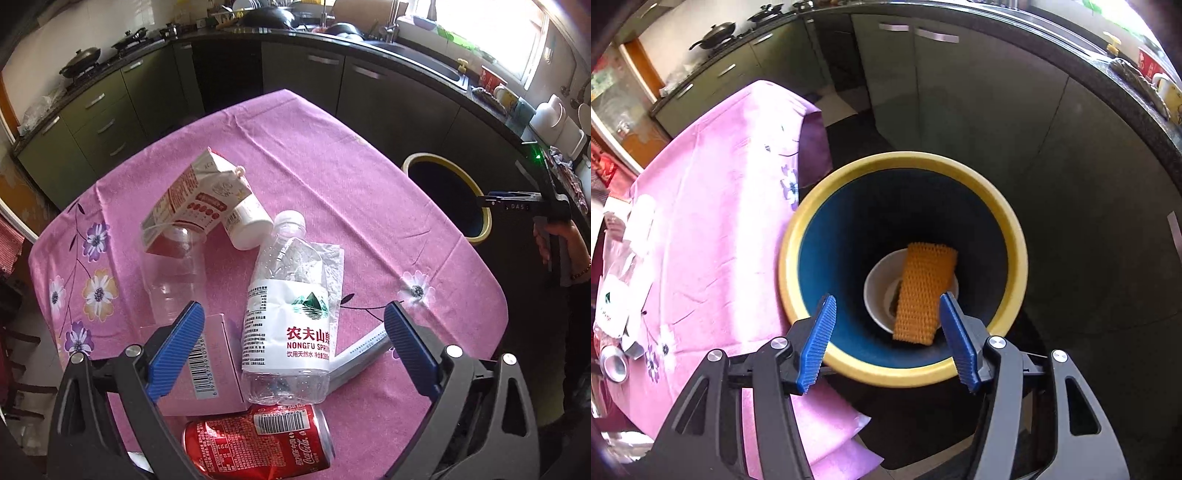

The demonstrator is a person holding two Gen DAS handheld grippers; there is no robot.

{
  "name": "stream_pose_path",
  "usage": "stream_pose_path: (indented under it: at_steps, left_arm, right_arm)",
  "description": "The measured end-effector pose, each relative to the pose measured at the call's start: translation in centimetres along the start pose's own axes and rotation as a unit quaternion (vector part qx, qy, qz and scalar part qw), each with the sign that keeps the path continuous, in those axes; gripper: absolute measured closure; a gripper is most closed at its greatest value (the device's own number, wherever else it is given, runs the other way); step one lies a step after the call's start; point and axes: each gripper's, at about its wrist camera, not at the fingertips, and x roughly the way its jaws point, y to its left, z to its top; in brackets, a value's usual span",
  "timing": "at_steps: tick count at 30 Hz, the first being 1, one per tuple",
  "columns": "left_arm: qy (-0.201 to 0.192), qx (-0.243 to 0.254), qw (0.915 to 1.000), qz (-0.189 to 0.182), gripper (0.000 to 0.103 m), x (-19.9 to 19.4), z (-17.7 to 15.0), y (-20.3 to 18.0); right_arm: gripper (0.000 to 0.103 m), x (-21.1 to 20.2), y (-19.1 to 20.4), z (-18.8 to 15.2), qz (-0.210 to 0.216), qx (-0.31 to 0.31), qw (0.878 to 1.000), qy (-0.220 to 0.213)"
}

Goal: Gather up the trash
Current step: 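Grasp the Nongfu Spring water bottle with the left gripper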

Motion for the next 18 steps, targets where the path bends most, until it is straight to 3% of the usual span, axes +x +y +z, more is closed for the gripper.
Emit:
stream_pose_path:
  at_steps: [10, 18]
  left_arm:
    - [0.096, 0.013, 0.9953, -0.008, 0.01, 4.5, 2.5, -0.5]
    - [0.139, 0.025, 0.9899, 0.012, 0.015, 7.1, 2.3, -0.7]
  right_arm:
    - [0.045, 1.7, 1.7, 0.6, 0.013, -0.011, 1.0, 0.011]
    - [0.045, 2.1, 1.8, 0.7, 0.017, -0.011, 1.0, 0.014]
